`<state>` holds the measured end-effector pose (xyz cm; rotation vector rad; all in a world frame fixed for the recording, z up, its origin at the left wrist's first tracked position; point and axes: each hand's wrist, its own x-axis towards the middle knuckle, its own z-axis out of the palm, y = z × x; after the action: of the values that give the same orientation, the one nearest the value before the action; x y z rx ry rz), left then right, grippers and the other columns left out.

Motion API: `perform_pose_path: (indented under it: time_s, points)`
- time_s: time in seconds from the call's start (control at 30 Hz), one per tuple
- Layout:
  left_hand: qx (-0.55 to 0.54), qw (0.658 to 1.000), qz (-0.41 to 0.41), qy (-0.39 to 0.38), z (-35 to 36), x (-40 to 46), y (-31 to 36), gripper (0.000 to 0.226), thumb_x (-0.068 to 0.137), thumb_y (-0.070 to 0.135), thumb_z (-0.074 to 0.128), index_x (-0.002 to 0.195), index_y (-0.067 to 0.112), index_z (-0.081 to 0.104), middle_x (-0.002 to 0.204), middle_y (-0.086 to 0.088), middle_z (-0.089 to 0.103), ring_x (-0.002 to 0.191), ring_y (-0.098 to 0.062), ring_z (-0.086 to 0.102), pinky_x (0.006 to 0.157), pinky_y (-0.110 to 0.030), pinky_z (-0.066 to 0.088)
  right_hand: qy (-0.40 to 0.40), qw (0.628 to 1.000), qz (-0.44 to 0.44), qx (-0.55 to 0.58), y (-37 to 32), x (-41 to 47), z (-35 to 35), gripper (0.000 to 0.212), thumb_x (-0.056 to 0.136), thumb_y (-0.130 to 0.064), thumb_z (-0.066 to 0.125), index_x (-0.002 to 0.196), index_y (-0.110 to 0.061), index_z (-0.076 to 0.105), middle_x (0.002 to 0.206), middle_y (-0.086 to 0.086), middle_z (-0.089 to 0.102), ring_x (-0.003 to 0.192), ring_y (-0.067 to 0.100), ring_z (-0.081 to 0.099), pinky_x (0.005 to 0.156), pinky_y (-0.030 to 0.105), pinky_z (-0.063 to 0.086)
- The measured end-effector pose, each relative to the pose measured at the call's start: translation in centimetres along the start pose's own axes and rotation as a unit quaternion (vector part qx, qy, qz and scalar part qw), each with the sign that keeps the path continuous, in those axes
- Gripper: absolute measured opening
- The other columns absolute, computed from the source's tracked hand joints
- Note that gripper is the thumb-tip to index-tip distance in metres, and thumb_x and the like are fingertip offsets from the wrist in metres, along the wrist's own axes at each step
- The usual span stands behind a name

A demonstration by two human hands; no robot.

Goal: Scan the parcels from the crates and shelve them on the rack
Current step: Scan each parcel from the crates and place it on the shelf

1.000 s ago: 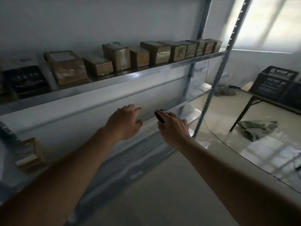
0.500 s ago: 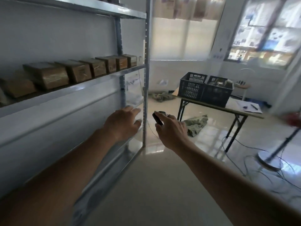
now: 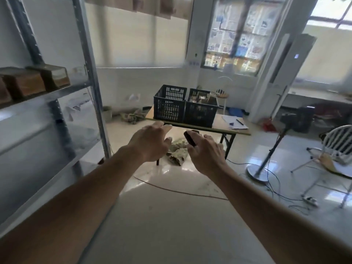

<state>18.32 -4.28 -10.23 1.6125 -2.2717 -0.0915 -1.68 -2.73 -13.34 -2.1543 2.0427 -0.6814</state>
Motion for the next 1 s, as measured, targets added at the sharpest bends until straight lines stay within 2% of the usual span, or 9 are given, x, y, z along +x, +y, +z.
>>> perform_pose_path:
  time_s: [0.27,0.5,0.67,0.83,1.0]
  points:
    - [-0.013,0.997,0.067,-0.034,5.2,18.4,-0.6,0.053,0.105,0.037,0.053,0.155,0.021,0.046,0.155,-0.002,0.05,0.138,-0.025,0.051,0.105,-0.041,0.046,0.038,0.995,0.092,0.007,7.7,14.7,1.1,0.058,0.107,-0.048,0.05,0.162,-0.05,0.031,0.145,0.014,0.056,0.127,0.043,0.054,0.109,0.055,0.042]
    - [-0.002,0.995,0.091,-0.046,11.4,35.0,0.6,0.058,0.104,0.041,0.052,0.158,0.022,0.042,0.158,-0.003,0.046,0.142,-0.026,0.048,0.113,-0.044,0.044,0.02,0.992,0.124,0.018,17.6,27.9,3.9,0.058,0.107,-0.049,0.047,0.163,-0.047,0.032,0.141,0.012,0.062,0.129,0.042,0.054,0.11,0.054,0.041]
    - [-0.003,0.995,0.072,-0.066,15.8,46.8,2.1,0.059,0.105,0.044,0.051,0.159,0.024,0.041,0.161,-0.001,0.043,0.144,-0.026,0.046,0.114,-0.048,0.044,0.004,0.99,0.129,0.051,24.3,38.2,5.6,0.057,0.106,-0.048,0.049,0.161,-0.05,0.036,0.144,0.013,0.06,0.13,0.044,0.054,0.112,0.055,0.041]
    - [-0.013,0.995,0.063,-0.072,19.1,56.6,2.1,0.059,0.104,0.046,0.051,0.159,0.026,0.041,0.159,0.002,0.044,0.144,-0.023,0.046,0.113,-0.044,0.044,-0.011,0.991,0.123,0.047,29.5,47.7,6.4,0.056,0.107,-0.047,0.048,0.162,-0.047,0.037,0.156,0.008,0.053,0.134,0.041,0.053,0.114,0.053,0.041]
    - [-0.02,0.995,0.048,-0.086,22.4,65.3,0.7,0.059,0.104,0.047,0.051,0.159,0.026,0.041,0.159,0.003,0.044,0.144,-0.024,0.045,0.112,-0.045,0.044,-0.022,0.994,0.098,0.038,32.9,56.3,8.1,0.054,0.108,-0.043,0.049,0.162,-0.042,0.04,0.153,0.009,0.058,0.138,0.031,0.053,0.114,0.049,0.039]
